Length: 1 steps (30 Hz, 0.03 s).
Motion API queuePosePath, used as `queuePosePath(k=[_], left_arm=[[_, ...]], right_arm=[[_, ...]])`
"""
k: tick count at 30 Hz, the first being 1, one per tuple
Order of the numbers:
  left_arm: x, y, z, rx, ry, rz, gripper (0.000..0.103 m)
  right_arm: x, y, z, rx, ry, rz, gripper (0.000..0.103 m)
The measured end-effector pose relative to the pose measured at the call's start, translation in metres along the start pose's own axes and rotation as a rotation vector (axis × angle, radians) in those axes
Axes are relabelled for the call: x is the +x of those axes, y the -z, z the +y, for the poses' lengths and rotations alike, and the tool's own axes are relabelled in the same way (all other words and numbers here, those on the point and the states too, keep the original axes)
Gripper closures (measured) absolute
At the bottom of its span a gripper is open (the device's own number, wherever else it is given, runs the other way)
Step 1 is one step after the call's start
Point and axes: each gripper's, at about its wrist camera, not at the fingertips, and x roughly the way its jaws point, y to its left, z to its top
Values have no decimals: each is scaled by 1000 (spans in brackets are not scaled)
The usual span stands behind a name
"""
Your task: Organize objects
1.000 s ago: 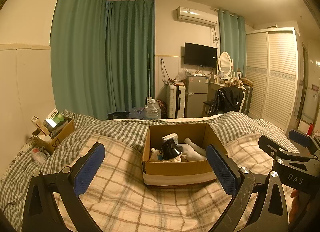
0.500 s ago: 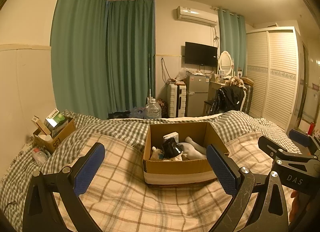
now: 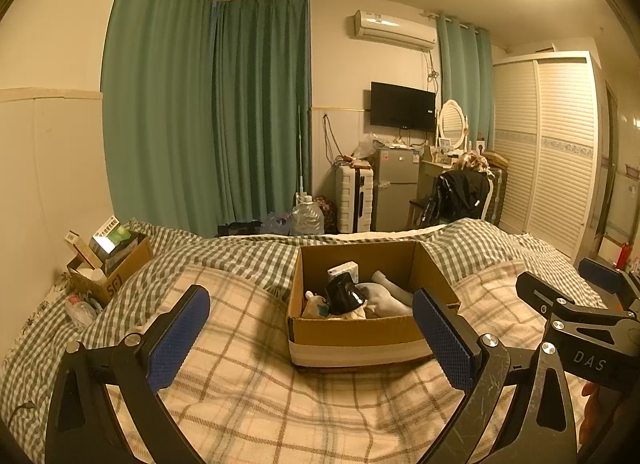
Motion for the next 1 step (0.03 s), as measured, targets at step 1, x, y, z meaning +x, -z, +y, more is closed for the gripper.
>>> queuePosePath(k=[1], left_arm=[[0, 0, 0, -1, -2, -2, 0]], right_arm=[[0, 0, 0, 0, 0, 0, 0]])
